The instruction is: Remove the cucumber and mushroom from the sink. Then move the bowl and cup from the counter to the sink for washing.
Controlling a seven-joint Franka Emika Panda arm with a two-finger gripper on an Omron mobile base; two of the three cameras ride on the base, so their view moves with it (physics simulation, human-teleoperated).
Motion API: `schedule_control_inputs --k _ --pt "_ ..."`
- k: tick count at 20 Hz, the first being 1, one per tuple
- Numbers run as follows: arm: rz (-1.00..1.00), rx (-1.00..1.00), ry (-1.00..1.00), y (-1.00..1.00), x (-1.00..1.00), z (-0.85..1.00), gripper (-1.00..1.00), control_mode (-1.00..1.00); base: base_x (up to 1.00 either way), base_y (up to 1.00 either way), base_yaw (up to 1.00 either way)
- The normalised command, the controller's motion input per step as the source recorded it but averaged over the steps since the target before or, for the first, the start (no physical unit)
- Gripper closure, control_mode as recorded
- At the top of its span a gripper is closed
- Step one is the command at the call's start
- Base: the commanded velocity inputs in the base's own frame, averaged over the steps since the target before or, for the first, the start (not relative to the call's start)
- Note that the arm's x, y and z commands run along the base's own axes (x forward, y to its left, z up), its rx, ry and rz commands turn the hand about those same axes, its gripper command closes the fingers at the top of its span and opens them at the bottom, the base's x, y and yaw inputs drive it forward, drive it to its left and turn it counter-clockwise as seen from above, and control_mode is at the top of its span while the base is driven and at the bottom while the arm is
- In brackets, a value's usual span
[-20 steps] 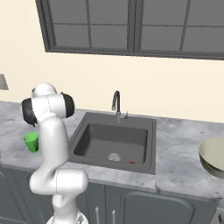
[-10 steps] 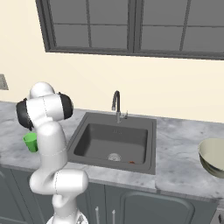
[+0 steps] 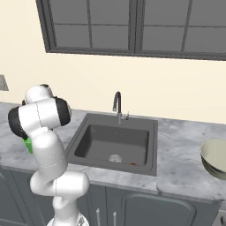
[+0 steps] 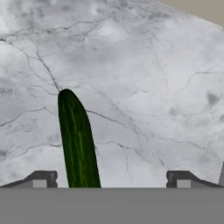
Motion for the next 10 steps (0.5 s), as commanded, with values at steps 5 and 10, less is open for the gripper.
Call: schedule_control_inputs --k 5,10 --pt "-0.01 0.04 0.00 -0.41 -0.16 0.11 -1.00 -1.00 0.00 0.00 0.00" --pt "0.00 0.01 0.00 -0.40 -0.10 0.07 -1.00 -1.00 0.00 0.00 0.00"
